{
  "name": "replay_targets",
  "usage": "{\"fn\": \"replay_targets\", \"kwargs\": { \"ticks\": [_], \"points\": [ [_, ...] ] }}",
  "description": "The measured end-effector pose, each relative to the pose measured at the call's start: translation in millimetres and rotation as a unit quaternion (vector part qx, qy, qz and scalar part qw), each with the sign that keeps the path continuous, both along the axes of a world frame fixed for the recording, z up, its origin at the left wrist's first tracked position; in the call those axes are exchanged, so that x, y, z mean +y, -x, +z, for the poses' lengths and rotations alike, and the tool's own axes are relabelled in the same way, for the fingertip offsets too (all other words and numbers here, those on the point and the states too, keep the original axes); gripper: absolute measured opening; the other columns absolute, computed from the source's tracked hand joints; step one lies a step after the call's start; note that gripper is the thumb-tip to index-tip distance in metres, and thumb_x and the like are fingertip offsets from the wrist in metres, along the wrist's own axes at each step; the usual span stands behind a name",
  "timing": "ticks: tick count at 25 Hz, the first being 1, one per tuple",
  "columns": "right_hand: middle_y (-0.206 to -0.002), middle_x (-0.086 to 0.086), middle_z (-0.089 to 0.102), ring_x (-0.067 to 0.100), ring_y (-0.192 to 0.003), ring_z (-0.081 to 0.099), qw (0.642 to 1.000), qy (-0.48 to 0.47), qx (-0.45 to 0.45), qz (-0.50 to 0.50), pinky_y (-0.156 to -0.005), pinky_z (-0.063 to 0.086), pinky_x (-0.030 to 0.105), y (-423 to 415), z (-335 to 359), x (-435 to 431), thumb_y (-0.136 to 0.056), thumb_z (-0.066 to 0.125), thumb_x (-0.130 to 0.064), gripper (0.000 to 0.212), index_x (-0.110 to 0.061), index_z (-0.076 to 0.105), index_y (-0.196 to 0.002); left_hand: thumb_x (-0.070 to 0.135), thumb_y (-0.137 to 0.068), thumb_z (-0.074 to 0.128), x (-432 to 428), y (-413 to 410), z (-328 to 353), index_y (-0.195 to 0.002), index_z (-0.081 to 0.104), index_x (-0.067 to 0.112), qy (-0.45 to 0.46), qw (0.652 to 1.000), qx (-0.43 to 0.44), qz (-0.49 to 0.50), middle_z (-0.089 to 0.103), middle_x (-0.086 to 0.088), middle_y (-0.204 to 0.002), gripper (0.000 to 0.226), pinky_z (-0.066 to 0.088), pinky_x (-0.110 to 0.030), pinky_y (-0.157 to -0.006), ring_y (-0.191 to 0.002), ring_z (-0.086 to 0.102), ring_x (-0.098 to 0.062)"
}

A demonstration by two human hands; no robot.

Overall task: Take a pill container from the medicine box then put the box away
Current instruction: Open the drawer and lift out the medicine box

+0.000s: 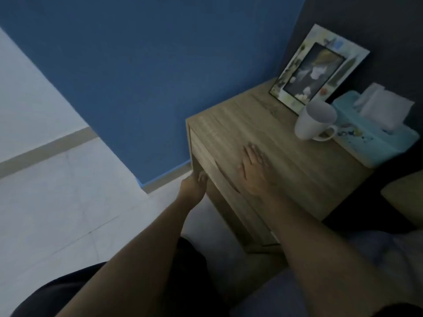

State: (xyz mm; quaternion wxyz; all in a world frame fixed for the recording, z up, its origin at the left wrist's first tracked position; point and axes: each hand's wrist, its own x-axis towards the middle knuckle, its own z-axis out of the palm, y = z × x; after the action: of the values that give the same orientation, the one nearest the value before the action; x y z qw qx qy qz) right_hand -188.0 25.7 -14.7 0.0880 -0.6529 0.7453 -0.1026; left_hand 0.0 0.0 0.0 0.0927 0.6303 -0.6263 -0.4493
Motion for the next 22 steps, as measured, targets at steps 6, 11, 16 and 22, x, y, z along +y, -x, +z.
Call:
{"fn": "replay_targets", "kwargs": {
  "ticks": [6, 11, 16, 22],
  "points": [
    [-0.155, 0.007, 0.026, 0.021, -0.145, 0.017, 0.999, 0.023, -0.024, -0.012, -0.116, 0.013, 0.038, 6.0, -23.0, 1.6, -0.094, 0.021, -0.032, 0.056, -0.010, 0.026, -0.145, 0.041, -0.096, 0.038, -19.0, 41.4, -34.7, -0.138, 0.038, 0.001, -0.093, 0.994, 0.053, 0.025, 0.045, -0.018, -0.142, 0.057, 0.037, -0.036, -0.104, -0.128, 0.045, -0.032],
    [-0.154, 0.008, 0.028, 0.022, -0.144, 0.021, 0.999, 0.042, -0.015, -0.016, -0.115, 0.017, 0.040, 5.6, -25.1, -1.3, -0.094, 0.026, -0.029, 0.055, -0.009, 0.029, -0.144, 0.021, -0.090, 0.051, -20.2, 57.2, -42.5, -0.131, 0.046, 0.004, -0.087, 0.987, 0.111, 0.080, 0.057, -0.017, -0.130, 0.044, 0.047, -0.043, -0.099, -0.114, 0.056, -0.031],
    [-0.155, 0.007, 0.026, 0.020, -0.144, 0.019, 0.999, 0.038, -0.015, -0.014, -0.115, 0.014, 0.037, 7.5, -24.4, 0.2, -0.093, 0.027, -0.028, 0.055, -0.009, 0.027, -0.145, 0.027, -0.091, 0.052, -17.4, 49.0, -37.6, -0.126, 0.050, 0.004, -0.086, 0.987, 0.113, 0.074, 0.058, -0.016, -0.128, 0.042, 0.048, -0.043, -0.099, -0.113, 0.058, -0.030],
    [-0.156, 0.007, 0.024, 0.020, -0.144, 0.018, 0.999, 0.027, -0.020, -0.007, -0.117, 0.016, 0.038, 7.6, -23.2, 0.6, -0.094, 0.022, -0.029, 0.056, -0.010, 0.023, -0.146, 0.037, -0.090, 0.054, -3.9, -1.4, -37.9, -0.123, 0.055, 0.009, -0.108, 0.983, 0.126, 0.074, 0.063, -0.011, -0.120, 0.043, 0.053, -0.040, -0.093, -0.101, 0.063, -0.023]
  ]
}}
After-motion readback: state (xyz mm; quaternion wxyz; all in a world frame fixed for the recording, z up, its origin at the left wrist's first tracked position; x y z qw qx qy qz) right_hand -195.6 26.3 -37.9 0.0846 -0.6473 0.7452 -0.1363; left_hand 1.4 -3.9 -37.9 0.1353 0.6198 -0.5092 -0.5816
